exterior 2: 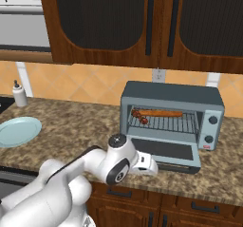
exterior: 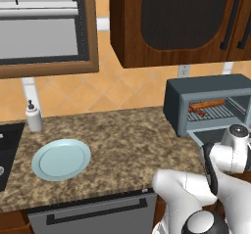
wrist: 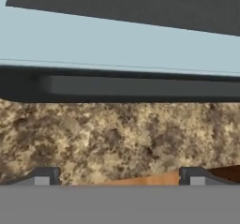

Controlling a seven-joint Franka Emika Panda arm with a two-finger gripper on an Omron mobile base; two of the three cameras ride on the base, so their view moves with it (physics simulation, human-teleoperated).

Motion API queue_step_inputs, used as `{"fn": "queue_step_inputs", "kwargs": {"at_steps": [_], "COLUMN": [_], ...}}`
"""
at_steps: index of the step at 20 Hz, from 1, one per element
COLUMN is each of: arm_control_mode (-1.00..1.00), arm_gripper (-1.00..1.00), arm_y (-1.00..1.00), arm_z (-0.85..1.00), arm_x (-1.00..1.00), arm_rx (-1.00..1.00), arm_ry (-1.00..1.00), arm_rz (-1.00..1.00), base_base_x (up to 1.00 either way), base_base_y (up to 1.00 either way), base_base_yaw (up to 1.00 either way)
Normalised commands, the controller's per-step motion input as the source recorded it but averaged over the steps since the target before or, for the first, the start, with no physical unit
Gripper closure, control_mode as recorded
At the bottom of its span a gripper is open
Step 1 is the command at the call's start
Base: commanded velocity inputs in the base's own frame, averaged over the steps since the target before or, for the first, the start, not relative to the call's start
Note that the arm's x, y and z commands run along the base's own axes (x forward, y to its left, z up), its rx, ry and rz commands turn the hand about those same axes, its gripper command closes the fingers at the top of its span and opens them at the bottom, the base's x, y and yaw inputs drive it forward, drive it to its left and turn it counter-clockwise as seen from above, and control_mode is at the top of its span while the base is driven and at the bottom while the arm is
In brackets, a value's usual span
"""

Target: Pick up the kebab skewer and baguette bread, and place them inside the toaster oven. Close the toaster oven door and start by setting the timer.

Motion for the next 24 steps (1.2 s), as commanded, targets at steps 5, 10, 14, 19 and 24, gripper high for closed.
{"fn": "queue_step_inputs", "kwargs": {"at_steps": [5,10,14,19,24], "arm_control_mode": [-1.0,-1.0,-1.0,-1.0,-1.0], "arm_gripper": [-1.0,-1.0,-1.0,-1.0,-1.0], "arm_y": [-0.21,-0.21,-0.11,-0.03,0.0], "arm_z": [-0.12,-0.01,0.0,0.0,0.0], "arm_x": [0.11,0.06,0.04,0.22,0.21], "arm_rx": [0.05,0.14,0.19,0.16,0.06], "arm_ry": [0.0,-0.01,-0.05,-0.12,-0.16], "arm_rz": [-0.02,-0.02,-0.02,0.0,0.0], "base_base_x": [0.0,0.0,0.0,0.0,0.0], "base_base_y": [0.0,0.0,0.0,0.0,0.0], "base_base_yaw": [0.0,0.0,0.0,0.0,0.0]}}
